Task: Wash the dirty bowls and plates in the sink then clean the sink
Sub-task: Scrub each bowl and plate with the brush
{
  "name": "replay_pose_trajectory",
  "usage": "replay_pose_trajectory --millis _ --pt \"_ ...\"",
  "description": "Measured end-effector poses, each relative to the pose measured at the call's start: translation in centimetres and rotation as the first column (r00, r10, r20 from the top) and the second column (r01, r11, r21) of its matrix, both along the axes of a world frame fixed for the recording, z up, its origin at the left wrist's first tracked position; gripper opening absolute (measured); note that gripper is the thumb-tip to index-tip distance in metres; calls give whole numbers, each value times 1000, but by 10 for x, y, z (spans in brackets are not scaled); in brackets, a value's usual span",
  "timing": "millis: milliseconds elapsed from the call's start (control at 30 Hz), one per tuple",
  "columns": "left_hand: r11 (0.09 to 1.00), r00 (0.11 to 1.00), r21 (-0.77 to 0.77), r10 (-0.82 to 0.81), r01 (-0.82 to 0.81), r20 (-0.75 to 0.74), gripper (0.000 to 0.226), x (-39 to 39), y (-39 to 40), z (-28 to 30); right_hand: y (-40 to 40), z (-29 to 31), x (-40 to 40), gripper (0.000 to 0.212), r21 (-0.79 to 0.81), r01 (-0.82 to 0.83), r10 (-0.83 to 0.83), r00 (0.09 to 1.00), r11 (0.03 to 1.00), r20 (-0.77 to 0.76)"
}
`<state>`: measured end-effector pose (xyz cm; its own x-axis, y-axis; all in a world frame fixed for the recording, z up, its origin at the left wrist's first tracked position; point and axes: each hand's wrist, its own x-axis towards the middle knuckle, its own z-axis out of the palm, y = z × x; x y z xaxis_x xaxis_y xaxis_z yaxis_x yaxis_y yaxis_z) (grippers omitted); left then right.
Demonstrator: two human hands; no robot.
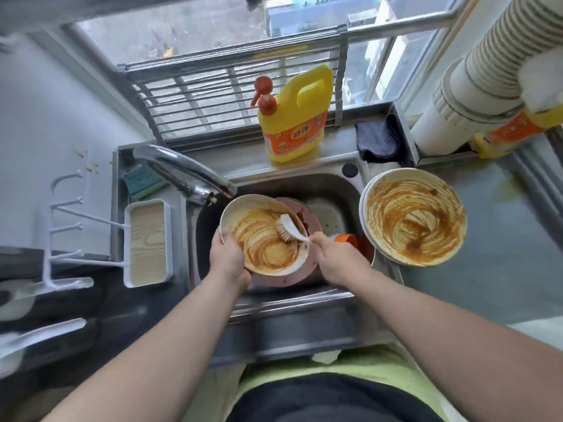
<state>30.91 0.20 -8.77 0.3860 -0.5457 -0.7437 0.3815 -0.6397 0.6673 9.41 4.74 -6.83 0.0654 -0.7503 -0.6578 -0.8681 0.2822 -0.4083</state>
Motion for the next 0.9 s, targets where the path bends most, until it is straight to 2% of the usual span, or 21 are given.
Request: replay_pose_trajectory --millis 67,100,167,233,367,467,567,700,767,900 --pt "1000 1000 8 17 -17 -13 32 8 -7 2 17 6 -14 33 46 27 -28 999 999 16" --pt "999 999 14 33 -33 -28 33 9 -8 3 28 13 -7 34 59 38 -43 996 998 72" --pt "999 998 23 40 -39 -46 35 2 -6 5 38 25 22 36 26 11 -16 975 1000 219" --pt "999 998 25 24 -22 -58 34 -6 0 3 32 23 40 36 -33 -23 31 963 999 269" --pt "998 996 43 55 -52 -69 35 10 -3 7 11 3 -1 36 -55 -67 71 994 996 77" --pt "999 995 42 -4 8 -100 35 15 -3 8 -3 -7 -16 25 -28 10 -11 1000 1000 -27" --pt "995 990 49 -75 82 -123 36 -1 5 13 -14 2 29 24 -74 60 -53 994 995 100" --pt "999 998 24 31 -30 -57 37 4 -5 9 30 21 58 35 -91 -30 51 968 995 245" --pt "1000 999 4 30 -30 -19 40 15 -11 7 47 20 28 35 -76 -63 76 980 995 182" --pt "994 994 -26 -110 110 10 34 22 -10 9 18 4 -32 37 -38 -66 62 994 997 -85"
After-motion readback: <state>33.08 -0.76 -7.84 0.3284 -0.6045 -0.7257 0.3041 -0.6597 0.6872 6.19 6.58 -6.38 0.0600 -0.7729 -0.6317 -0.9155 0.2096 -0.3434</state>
